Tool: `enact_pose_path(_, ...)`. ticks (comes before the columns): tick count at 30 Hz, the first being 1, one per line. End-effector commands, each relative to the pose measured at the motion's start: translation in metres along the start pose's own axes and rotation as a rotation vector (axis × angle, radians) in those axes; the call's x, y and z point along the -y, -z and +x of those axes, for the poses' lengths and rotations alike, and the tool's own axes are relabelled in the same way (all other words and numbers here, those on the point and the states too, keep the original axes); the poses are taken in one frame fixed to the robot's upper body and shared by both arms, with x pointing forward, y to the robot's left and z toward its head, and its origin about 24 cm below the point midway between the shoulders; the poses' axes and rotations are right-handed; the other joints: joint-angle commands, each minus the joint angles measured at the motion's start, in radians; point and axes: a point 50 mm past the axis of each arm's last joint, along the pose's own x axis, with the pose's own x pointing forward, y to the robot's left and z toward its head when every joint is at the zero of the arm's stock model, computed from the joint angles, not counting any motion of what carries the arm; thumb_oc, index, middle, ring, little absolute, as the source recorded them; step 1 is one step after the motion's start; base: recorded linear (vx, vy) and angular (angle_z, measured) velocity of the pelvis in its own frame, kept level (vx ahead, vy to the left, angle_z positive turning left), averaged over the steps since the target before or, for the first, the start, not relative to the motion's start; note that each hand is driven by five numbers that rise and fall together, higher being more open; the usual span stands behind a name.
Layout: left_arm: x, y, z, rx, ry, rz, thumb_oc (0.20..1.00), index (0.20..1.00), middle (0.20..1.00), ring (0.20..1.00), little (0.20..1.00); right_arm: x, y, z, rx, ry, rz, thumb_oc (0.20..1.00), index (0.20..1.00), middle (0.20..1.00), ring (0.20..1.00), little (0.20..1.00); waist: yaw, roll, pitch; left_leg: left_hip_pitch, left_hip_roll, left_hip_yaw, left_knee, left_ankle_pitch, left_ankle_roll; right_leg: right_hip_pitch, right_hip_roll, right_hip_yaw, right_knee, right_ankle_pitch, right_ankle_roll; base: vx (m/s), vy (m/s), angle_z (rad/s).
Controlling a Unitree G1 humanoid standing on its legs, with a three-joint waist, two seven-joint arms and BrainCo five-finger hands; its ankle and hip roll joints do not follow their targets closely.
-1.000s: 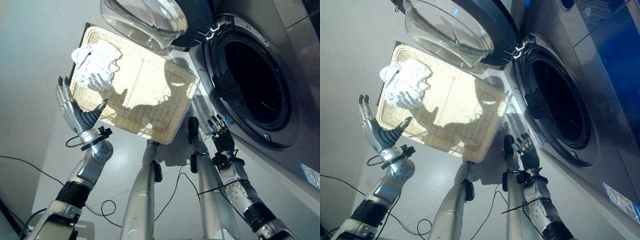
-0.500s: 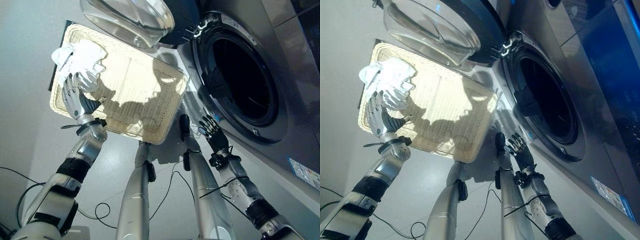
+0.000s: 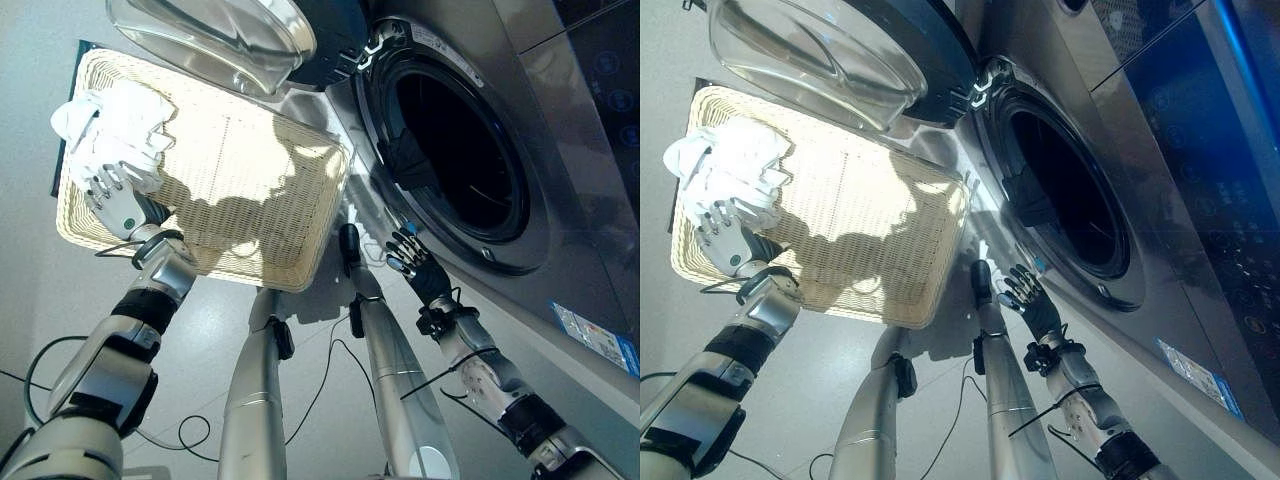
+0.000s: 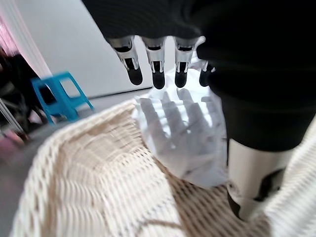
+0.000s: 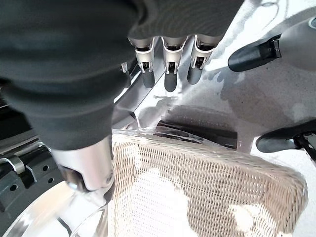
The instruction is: Put the clothes into the washing machine.
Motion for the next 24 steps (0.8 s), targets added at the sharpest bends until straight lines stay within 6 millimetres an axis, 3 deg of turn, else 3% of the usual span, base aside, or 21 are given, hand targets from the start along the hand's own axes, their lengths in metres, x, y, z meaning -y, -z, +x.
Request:
enact_pose_path(1, -0.027, 0.028, 0.028, -0.087, -0.213, 0.131, 1.000, 1.000, 1.000, 1.000, 1.000, -0.006, -0.009, -0.006, 0.038, -0.055, 0.050, 1.000, 1.000, 1.000, 1.000, 1.000, -0.006, -0.056, -0.014, -0.029, -0.060, 0.045, 0.204, -0.153, -0.033, 0.002, 0.052, 0.000, -0.110, 0.115, 0.065, 0.05, 0.066, 0.00)
enact_pose_path(8, -0.064, 0.024, 0.061, -0.131, -0.390, 0.135, 1.000, 1.000, 1.000, 1.000, 1.000, -0.001, -0.008, -0.013, 0.037, -0.099, 0.073, 1.000, 1.000, 1.000, 1.000, 1.000, -0.040, -0.092, -0.014, -0.098, -0.059, 0.032, 0.298, -0.218, -0.024, -0.065, 0.068, 0.024, -0.091, 0.125, 0.062, 0.05, 0.030, -0.03)
enact_pose_path(14, -0.093, 0.008, 0.082, -0.149, -0.518, -0.040, 1.000, 1.000, 1.000, 1.000, 1.000, -0.003, -0.002, -0.013, 0.036, -0.131, 0.094, 1.000, 1.000, 1.000, 1.000, 1.000, -0.055, -0.118, -0.014, -0.154, -0.056, 0.007, 0.327, -0.240, -0.022, -0.117, 0.082, 0.026, -0.068, 0.120, 0.058, 0.03, -0.015, 0.02)
enact_pose_path(19, -0.100, -0.002, 0.092, -0.159, -0.455, -0.134, 1.000, 1.000, 1.000, 1.000, 1.000, -0.008, 0.001, -0.011, 0.030, -0.147, 0.111, 1.000, 1.000, 1.000, 1.000, 1.000, -0.063, -0.131, -0.014, -0.182, -0.065, -0.019, 0.331, -0.247, -0.019, -0.148, 0.098, 0.029, -0.051, 0.114, 0.056, 0.01, -0.017, 0.02)
enact_pose_path(22, -0.096, -0.005, 0.098, -0.161, -0.312, -0.126, 1.000, 1.000, 1.000, 1.000, 1.000, -0.011, -0.001, -0.005, 0.038, -0.149, 0.126, 1.000, 1.000, 1.000, 1.000, 1.000, -0.066, -0.134, -0.014, -0.196, -0.070, -0.032, 0.322, -0.242, -0.020, -0.166, 0.105, 0.030, -0.047, 0.114, 0.054, 0.02, -0.006, 0.06)
enact_pose_path(23, -0.094, -0.004, 0.100, -0.165, -0.255, -0.107, 0.780, 0.780, 0.780, 0.780, 0.780, -0.011, -0.002, -0.004, 0.042, -0.151, 0.130, 1.000, 1.000, 1.000, 1.000, 1.000, -0.067, -0.134, -0.014, -0.200, -0.071, -0.034, 0.319, -0.241, -0.020, -0.171, 0.106, 0.030, -0.047, 0.114, 0.054, 0.01, 0.001, 0.05)
enact_pose_path(24, -0.095, -0.004, 0.101, -0.164, -0.255, -0.106, 0.780, 0.780, 0.780, 0.780, 0.780, -0.011, -0.002, -0.004, 0.043, -0.151, 0.131, 1.000, 1.000, 1.000, 1.000, 1.000, -0.067, -0.134, -0.014, -0.201, -0.071, -0.034, 0.319, -0.241, -0.020, -0.172, 0.106, 0.030, -0.047, 0.114, 0.054, 0.00, 0.017, 0.06)
